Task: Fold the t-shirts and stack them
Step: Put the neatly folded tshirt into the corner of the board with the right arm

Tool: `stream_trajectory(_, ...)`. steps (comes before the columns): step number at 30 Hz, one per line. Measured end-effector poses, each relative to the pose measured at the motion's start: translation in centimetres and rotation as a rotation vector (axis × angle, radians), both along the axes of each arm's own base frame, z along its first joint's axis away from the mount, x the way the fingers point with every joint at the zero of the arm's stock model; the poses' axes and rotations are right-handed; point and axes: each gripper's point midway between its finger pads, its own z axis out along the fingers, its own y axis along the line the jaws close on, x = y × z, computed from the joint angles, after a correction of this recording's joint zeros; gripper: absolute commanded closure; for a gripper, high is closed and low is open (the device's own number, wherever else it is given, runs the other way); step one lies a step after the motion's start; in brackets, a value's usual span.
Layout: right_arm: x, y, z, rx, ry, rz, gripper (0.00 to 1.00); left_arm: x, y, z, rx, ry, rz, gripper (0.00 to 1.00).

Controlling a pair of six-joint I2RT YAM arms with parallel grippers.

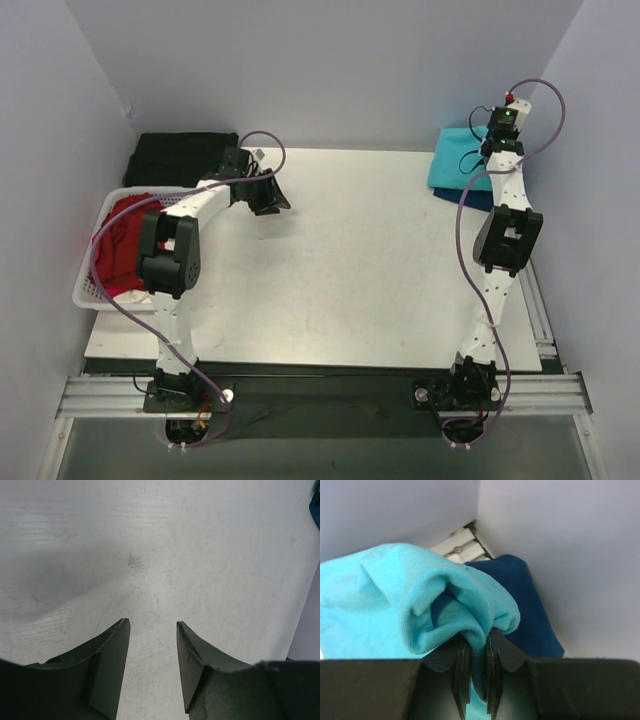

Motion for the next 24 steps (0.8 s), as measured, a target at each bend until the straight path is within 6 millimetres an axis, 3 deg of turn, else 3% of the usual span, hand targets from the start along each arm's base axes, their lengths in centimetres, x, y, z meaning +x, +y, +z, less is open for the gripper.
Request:
stream_trajectory(11, -1.5, -2.9, -3.1, -0.058, 0.077, -0.099, 1.0, 0.6, -1.7, 0.5, -0.007, -0.016, -0.024, 0.47)
stream_trajectory(12, -1.6, -3.0, -3.3, -0.064, 0.083, -0.104, 0.96, 0.5, -1.7, 0.5, -0.007, -0.016, -0.025, 0.48)
stream_trajectory(16, -2.0, -3.5, -3.3, -0.083, 0.092, -0.133, 0.44, 0.4, -1.8, 0.5, -0.007, -0.014, -0.028, 0.48)
stream_trajectory(17, -2.1, -3.7, -3.2, -0.09, 0.09, -0.146, 0.38, 0.4, -1.9, 0.5, -0.007, -0.014, -0.028, 0.47)
stream_trajectory(19, -2.3, -4.3, -2.8, -0.106, 0.086, -0.169, 0.3, 0.4, -1.9, 0.5, -0.007, -0.014, -0.029, 0.47)
stream_trajectory(24, -2.6, -5.4, -2.0, -0.125, 0.071, -0.208, 0.28, 0.3, -2.0, 0.4, -0.006, -0.012, -0.031, 0.47)
